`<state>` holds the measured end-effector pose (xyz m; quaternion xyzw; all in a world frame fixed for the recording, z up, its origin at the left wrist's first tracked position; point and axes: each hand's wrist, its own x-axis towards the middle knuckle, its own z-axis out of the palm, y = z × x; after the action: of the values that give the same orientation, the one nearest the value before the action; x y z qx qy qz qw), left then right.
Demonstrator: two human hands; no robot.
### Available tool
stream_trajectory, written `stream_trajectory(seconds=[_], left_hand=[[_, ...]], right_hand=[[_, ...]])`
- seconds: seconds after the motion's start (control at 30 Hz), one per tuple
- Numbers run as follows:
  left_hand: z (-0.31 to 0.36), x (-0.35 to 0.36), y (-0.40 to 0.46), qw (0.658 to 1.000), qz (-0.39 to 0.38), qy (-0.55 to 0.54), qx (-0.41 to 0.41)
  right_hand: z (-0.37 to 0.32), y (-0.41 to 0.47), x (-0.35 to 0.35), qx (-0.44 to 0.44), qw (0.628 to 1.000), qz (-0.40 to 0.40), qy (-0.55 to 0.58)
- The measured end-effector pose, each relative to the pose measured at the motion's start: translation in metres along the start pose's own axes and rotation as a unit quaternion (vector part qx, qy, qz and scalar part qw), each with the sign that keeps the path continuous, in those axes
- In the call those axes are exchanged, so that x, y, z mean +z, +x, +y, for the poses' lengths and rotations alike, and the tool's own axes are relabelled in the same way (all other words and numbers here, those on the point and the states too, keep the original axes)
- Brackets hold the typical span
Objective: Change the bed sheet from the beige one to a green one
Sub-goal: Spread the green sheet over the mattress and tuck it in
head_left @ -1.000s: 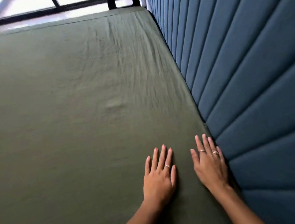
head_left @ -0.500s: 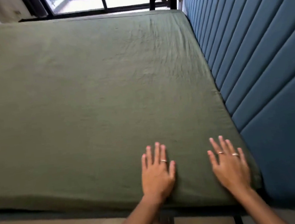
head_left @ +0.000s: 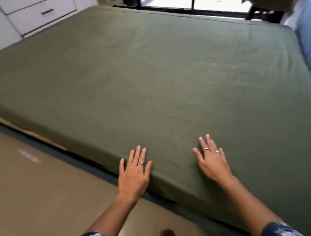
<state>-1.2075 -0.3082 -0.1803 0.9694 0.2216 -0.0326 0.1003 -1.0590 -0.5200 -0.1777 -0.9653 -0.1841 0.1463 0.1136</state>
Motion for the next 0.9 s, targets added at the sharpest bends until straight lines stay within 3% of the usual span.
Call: stream_trajectory(seconds=[0.13, 0.23, 0.27, 0.33, 0.43, 0.57, 0.63, 0.73, 0.83, 0.9], left_hand=[[-0.091, -0.023, -0.020, 0.993, -0.039, 0.068, 0.086], [-0.143, -0.046, 0.001, 0.997, -0.021, 0.067, 0.037], [-0.158, -0.055, 0.013, 0.999, -0.008, 0.049, -0.008], [-0.193, -0.071, 0.047, 0.994, 0.042, 0.008, -0.101], [-0.236, -0.090, 0.104, 0.981, 0.045, 0.005, -0.191], [-0.277, -0.097, 0.174, 0.985, 0.006, 0.010, -0.170], [-0.299, -0.092, 0.192, 0.983, -0.002, -0.007, -0.183], [-0.327, -0.087, 0.188, 0.965, 0.032, -0.023, -0.260], [-0.338, -0.089, 0.183, 0.953, 0.039, -0.018, -0.300], [-0.356, -0.101, 0.197, 0.954, 0.016, -0.021, -0.299]], right_hand=[[-0.112, -0.023, 0.039, -0.172, 0.985, -0.014, -0.028], [-0.154, -0.016, 0.035, -0.385, 0.918, -0.091, -0.026], [-0.165, -0.002, 0.027, -0.403, 0.907, -0.121, -0.008], [-0.195, 0.050, 0.013, -0.359, 0.929, -0.085, 0.037], [-0.232, 0.146, 0.008, -0.191, 0.980, -0.022, 0.041], [-0.277, 0.212, 0.035, -0.046, 0.998, -0.025, -0.022], [-0.319, 0.212, 0.062, -0.040, 0.999, 0.023, -0.026], [-0.392, 0.186, 0.091, -0.188, 0.981, 0.043, 0.004], [-0.443, 0.157, 0.101, -0.376, 0.926, -0.027, -0.025], [-0.465, 0.158, 0.090, -0.457, 0.884, -0.091, 0.015]])
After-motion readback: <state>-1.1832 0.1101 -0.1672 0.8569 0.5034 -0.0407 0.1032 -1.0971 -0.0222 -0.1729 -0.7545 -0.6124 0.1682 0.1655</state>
